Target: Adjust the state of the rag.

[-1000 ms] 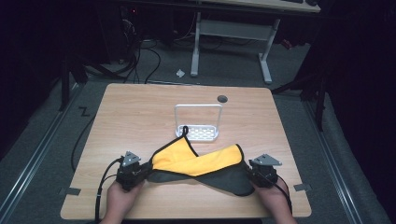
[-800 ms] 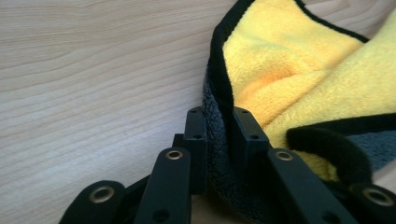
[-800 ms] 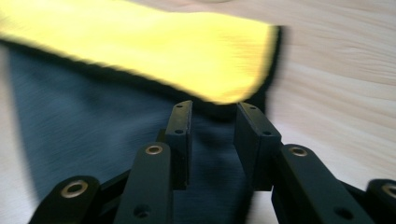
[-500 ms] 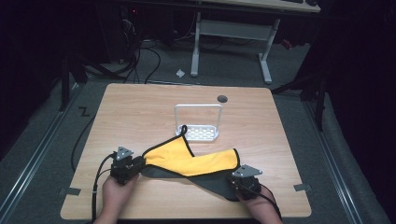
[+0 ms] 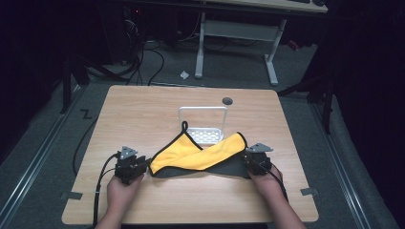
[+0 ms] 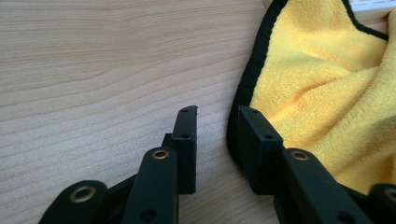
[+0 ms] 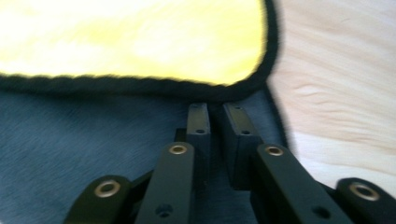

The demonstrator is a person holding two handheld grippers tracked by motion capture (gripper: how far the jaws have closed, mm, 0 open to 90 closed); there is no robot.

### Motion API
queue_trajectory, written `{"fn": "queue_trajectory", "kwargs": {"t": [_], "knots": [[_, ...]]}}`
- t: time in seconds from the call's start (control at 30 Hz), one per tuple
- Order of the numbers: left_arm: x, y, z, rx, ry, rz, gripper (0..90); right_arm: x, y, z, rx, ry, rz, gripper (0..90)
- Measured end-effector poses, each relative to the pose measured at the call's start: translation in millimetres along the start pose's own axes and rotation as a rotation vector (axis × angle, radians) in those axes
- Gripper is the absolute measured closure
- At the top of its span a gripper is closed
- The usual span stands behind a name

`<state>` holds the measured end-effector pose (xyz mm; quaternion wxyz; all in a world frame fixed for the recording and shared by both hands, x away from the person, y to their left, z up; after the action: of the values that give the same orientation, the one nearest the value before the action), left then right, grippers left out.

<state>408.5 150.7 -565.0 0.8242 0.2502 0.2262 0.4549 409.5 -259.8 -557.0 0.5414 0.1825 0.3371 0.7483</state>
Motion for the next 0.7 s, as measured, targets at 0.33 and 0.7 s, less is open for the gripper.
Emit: {"fn": "queue_trajectory", "kwargs": {"t": [0.33, 0.7], "knots": [[-11.6, 19.0, 2.4, -0.047, -0.015, -0.030, 66.6, -13.7, 8.7, 52.8, -0.116, -0.110, -0.008, 59.2], [-48.6, 28.1, 1.1, -0.052, -0.094, -0.097, 58.6, -9.9, 40.0, 48.5, -0.170, -0.068, -0.026, 58.9]]}}
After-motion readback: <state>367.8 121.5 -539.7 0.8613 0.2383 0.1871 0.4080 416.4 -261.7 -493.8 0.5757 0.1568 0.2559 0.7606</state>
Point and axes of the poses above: each handheld gripper's, and its own axes: y roughly backward along the jaws, z roughly out of its top, x roughly to its left, the point moved 5 cm from there along -y, roughly forward along the jaws, and after that the axes turned 3 degrees about -y, right-handed, at the moved point
